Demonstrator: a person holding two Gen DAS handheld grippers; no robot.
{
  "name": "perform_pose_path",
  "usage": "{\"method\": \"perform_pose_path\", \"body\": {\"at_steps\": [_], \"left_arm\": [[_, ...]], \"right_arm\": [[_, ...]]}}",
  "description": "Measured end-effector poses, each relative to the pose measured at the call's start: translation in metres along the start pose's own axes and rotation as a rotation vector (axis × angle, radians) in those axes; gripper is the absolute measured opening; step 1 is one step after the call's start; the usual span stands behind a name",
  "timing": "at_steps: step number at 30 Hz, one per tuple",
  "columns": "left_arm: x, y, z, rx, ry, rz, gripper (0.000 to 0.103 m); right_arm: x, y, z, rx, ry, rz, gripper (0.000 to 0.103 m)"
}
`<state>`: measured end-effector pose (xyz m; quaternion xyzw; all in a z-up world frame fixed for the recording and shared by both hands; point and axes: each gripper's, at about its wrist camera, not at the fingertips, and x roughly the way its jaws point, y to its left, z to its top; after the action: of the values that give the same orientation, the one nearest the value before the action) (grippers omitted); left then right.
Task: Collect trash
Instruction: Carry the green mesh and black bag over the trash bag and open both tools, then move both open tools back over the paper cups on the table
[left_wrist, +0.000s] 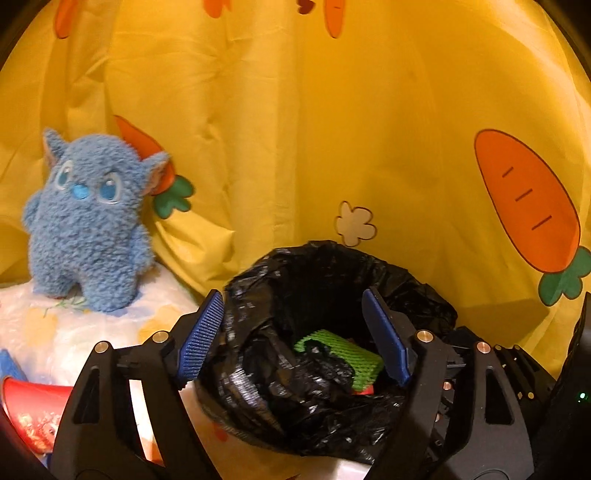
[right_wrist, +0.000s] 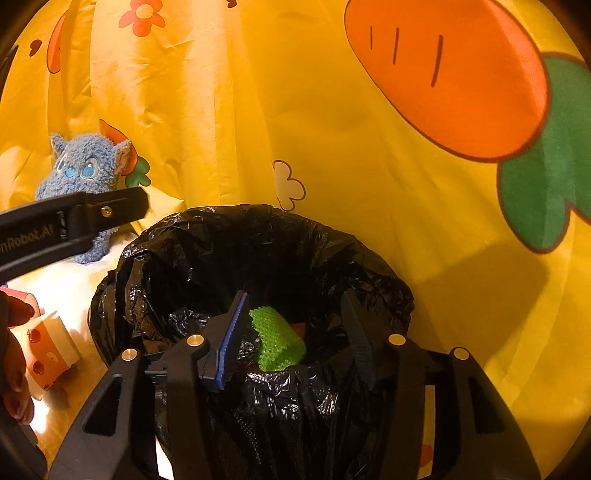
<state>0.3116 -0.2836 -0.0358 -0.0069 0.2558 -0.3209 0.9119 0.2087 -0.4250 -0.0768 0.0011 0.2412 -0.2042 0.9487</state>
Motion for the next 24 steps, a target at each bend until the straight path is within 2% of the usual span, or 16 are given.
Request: {"method": "perform_pose_path", "body": {"at_steps": [3, 10, 15, 24], "left_arm": [[-0.017, 0.009, -0.003, -0.012, -0.020, 0.061, 0.083], [-0.075, 0.032, -0.020, -0.065, -0.053, 0.209, 0.092], [-0.123, 0.054, -0.042, -0.138, -0.048, 0.296, 0.093], [-0.221, 0.101, -0.084, -0.234, -0.073, 0.525, 0.093]], "right_arm": [[-0.005, 0.004, 0.001, 0.000, -0.003, 0.011, 0.061], [-0.028, 0.019, 0.002, 0.013, -0.025, 0.061, 0.087], [-0.049, 0.040, -0.001, 0.000, -0.031, 0.142, 0.088], [-0.087, 0.099, -0.015, -0.091, -0.018, 0.294, 0.088]]}}
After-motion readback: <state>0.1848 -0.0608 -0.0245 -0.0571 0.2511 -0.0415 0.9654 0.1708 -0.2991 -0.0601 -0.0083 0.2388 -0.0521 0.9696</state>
